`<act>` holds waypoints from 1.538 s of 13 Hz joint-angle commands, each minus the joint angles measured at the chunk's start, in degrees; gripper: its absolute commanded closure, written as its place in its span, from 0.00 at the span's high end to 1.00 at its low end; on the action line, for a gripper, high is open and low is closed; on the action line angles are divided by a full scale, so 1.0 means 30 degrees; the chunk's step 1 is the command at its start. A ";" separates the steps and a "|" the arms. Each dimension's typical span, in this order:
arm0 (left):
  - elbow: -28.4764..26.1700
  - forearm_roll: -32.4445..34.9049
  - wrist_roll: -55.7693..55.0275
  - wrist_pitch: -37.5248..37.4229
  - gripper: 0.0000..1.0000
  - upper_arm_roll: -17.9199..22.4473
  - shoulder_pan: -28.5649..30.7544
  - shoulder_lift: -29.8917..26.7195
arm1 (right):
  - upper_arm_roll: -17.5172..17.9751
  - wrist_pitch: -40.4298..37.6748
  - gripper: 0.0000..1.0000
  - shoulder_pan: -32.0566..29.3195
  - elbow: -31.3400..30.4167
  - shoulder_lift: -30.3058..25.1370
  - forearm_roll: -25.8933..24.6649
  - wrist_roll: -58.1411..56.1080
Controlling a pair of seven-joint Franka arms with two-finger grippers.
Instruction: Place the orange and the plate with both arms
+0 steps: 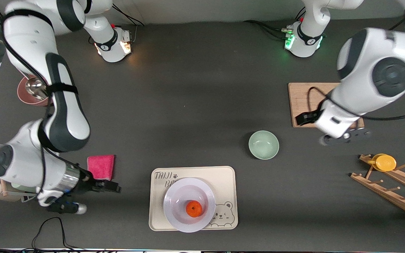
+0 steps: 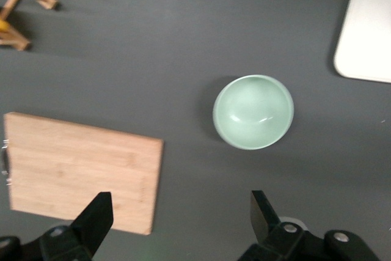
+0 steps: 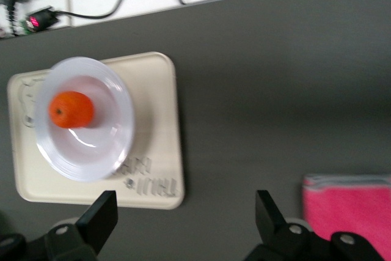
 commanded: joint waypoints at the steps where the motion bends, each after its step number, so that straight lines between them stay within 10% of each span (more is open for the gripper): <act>1: 0.4366 -0.0396 -0.1125 -0.0552 1.00 0.0205 -0.0808 0.3496 | -0.0691 -0.1064 1.00 0.0228 -0.4994 -0.5006 -0.1577 0.0612; 9: 0.3737 -0.0809 0.0420 -0.1047 1.00 -0.0118 0.0621 0.2662 | -0.1983 -0.7155 1.00 -0.0120 -0.5761 -1.0345 -0.5124 0.1633; 15: -0.2406 -0.0546 0.2825 -0.1227 1.00 -0.0060 0.2555 -0.3805 | 0.2964 -0.7579 1.00 -0.3839 -0.8741 -1.4036 -0.5800 0.1783; 20: -0.4589 0.0563 0.5756 -0.2334 1.00 -0.0060 0.4579 -0.7274 | 0.3263 -0.6552 1.00 -0.4224 -0.9980 -1.4627 -0.4979 0.1579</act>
